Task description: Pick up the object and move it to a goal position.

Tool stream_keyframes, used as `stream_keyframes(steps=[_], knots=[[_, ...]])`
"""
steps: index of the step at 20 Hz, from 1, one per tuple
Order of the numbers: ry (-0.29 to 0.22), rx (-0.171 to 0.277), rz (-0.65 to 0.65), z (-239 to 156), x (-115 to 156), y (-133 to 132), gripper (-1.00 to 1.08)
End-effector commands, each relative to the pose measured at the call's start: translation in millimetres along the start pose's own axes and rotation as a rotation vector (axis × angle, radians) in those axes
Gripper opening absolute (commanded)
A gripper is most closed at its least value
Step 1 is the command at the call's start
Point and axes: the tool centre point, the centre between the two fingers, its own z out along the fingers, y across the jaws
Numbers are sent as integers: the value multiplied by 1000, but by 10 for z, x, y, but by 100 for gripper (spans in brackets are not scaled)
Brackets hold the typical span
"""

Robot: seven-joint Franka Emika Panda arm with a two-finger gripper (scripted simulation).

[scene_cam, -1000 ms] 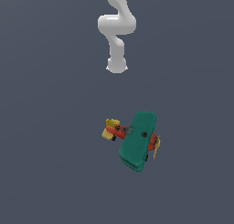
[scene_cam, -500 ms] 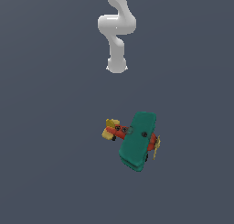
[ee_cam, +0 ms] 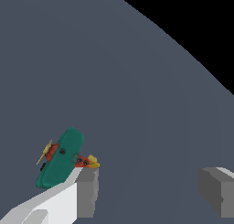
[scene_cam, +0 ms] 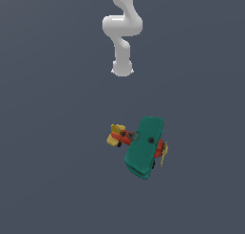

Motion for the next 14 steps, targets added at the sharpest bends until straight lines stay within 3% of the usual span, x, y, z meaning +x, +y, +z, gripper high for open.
stream_keyframes(steps=[1,14], knots=[[11,-31,-9,-36,7,-102,68],[43,-186,-70,-3,-11,-727,68]])
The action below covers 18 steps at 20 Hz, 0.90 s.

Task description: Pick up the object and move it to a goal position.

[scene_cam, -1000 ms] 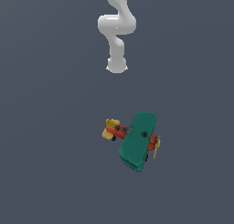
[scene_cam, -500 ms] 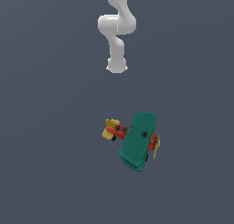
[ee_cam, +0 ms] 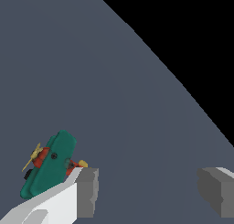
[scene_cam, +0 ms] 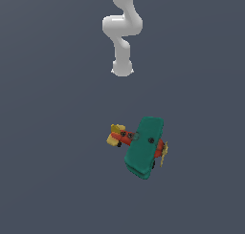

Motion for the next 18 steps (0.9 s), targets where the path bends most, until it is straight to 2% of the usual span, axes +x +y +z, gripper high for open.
stream_keyframes(steps=[1,18], knots=[[4,-30,-13,15,-4,-135,68],[-9,-216,-127,483,-169,-1141,68]])
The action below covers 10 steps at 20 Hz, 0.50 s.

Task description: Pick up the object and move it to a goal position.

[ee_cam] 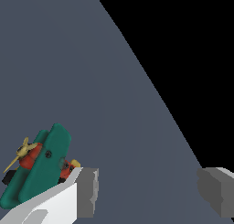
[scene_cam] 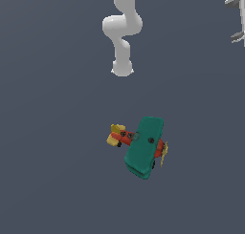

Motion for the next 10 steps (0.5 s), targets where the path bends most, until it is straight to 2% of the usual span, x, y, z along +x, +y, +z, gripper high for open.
stream_keyframes(steps=[1,10], knots=[[-5,-26,-19,78,-23,-175,68],[-36,-108,-94,458,-170,-814,68]])
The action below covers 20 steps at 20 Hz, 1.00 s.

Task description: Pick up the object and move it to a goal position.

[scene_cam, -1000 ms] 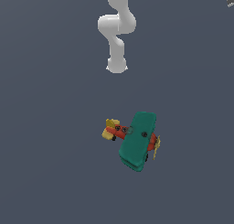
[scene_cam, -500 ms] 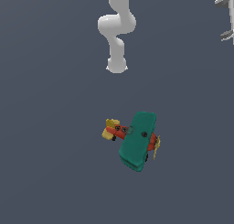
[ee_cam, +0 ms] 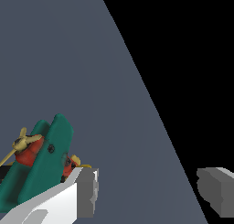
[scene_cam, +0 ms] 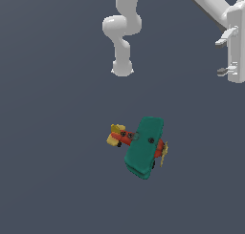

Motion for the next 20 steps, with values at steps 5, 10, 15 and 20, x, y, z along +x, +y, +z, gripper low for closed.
stream_keyframes(steps=[5,10,15,20], knots=[[-29,-54,-58,302,-110,-502,68],[-58,-89,-104,575,-238,-885,68],[-90,-119,-152,879,-406,-1262,68],[-127,-143,-199,1196,-611,-1618,68]])
